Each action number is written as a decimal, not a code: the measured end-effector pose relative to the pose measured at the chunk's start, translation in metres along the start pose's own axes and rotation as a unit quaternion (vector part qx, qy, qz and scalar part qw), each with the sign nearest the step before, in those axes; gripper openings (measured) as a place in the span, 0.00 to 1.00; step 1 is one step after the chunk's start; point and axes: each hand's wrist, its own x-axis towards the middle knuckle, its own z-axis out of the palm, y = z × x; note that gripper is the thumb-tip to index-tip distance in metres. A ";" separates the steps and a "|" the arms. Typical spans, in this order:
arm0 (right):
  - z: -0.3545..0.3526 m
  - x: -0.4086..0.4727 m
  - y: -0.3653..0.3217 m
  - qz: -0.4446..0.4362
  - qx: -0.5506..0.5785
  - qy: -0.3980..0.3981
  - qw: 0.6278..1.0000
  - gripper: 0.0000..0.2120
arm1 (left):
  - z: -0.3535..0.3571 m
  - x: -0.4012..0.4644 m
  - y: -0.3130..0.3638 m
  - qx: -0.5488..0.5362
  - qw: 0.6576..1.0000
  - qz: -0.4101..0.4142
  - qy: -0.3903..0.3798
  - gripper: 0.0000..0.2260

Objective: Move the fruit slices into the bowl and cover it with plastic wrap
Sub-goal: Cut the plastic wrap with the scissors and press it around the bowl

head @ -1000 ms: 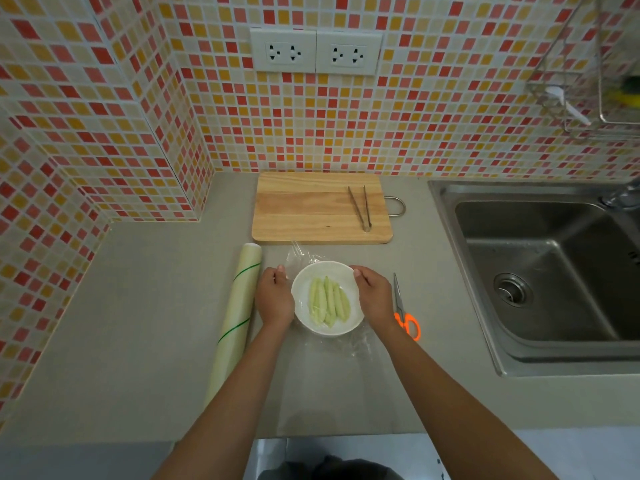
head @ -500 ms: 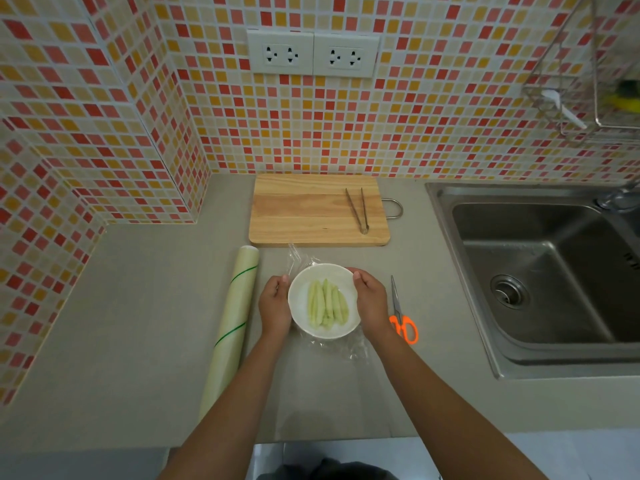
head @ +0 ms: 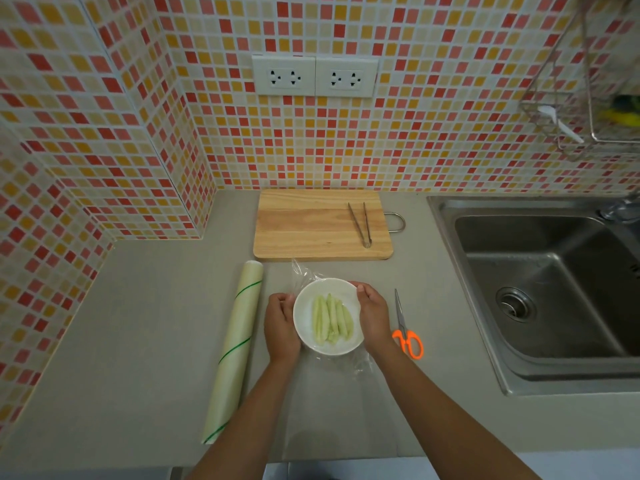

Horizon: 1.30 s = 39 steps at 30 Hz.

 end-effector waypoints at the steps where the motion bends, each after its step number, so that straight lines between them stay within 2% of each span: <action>1: -0.001 0.000 0.000 0.002 -0.001 -0.002 1.000 0.15 | 0.000 0.000 0.000 0.020 1.000 0.008 0.006 0.08; 4: -0.002 0.001 -0.001 0.012 0.000 0.000 1.000 0.14 | -0.002 0.001 0.001 0.058 0.998 0.013 0.010 0.07; 7: -0.004 0.001 -0.001 0.013 -0.004 -0.002 1.000 0.15 | -0.002 0.004 0.003 0.029 0.999 -0.012 -0.015 0.08; 10: -0.005 0.001 -0.002 0.013 -0.007 -0.004 1.000 0.15 | 0.002 0.006 0.006 -0.058 0.994 -0.092 -0.012 0.08; 15: -0.007 0.001 -0.003 0.013 -0.001 -0.011 1.000 0.15 | 0.008 0.009 0.010 -0.170 0.962 -0.213 -0.010 0.03; 23: -0.007 0.001 -0.002 0.010 0.002 -0.015 1.000 0.15 | 0.016 0.012 0.023 -0.168 0.955 -0.240 0.046 0.09; 26: -0.007 0.001 -0.002 0.019 0.010 -0.012 1.000 0.14 | 0.015 0.009 0.024 -0.190 0.936 -0.281 0.089 0.16; 27: -0.007 0.001 -0.001 0.021 0.012 -0.012 1.000 0.14 | 0.014 0.009 0.025 -0.190 0.934 -0.284 0.108 0.16; 29: -0.007 0.001 -0.002 0.018 0.014 -0.011 1.000 0.14 | 0.015 0.007 0.028 -0.161 0.945 -0.249 0.136 0.12; 31: -0.007 0.000 -0.004 0.016 0.014 -0.011 1.000 0.14 | 0.013 0.006 0.033 -0.132 0.960 -0.192 0.156 0.12; 34: -0.007 -0.001 -0.006 0.025 0.026 -0.007 0.999 0.13 | 0.004 0.004 0.038 -0.100 0.976 -0.053 0.185 0.14; 37: -0.011 0.000 -0.010 0.017 0.046 0.036 0.998 0.13 | -0.005 -0.007 0.042 -0.116 0.984 0.078 0.114 0.16; 39: -0.016 0.002 -0.015 -0.008 0.054 0.056 0.997 0.14 | -0.004 -0.015 0.042 -0.142 0.983 0.111 0.043 0.18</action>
